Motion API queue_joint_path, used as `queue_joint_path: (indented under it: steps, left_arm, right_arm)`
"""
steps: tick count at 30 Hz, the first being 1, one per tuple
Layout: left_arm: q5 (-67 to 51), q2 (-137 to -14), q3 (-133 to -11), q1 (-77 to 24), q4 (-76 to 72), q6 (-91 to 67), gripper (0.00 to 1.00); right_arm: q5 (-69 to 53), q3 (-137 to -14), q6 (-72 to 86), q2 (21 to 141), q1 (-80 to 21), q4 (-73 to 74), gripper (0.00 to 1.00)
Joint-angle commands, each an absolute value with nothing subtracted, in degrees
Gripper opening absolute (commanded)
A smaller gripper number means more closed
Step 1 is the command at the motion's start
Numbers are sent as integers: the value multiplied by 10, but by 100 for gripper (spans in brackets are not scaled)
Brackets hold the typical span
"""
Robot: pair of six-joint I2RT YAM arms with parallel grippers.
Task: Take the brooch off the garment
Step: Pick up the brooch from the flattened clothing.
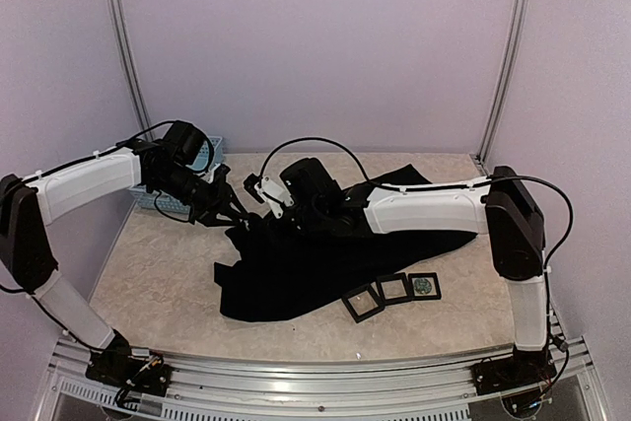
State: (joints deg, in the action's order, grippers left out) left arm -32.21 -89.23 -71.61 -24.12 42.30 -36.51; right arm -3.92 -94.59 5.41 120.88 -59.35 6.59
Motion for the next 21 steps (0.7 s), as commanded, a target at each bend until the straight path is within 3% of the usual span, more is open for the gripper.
queue_joint_path:
  steps: [1,8,13,21]
  left_arm:
    - [-326,-901,-718,-239,435,-357,27]
    - [-317,-910,-719,-239,435,-353,23]
    - [-312,-927,-733,-239,441,-342,31]
    - [-317,-937,-740,-239,442,-338,12]
  right_arm:
    - [-21,-946,36,1201,-606,80,0]
    - [-16,-950,25,1203,-609,87,0]
    - [-8,-952,18,1205,-611,95,0]
    - [-4,-958,14,1210,-613,102,0]
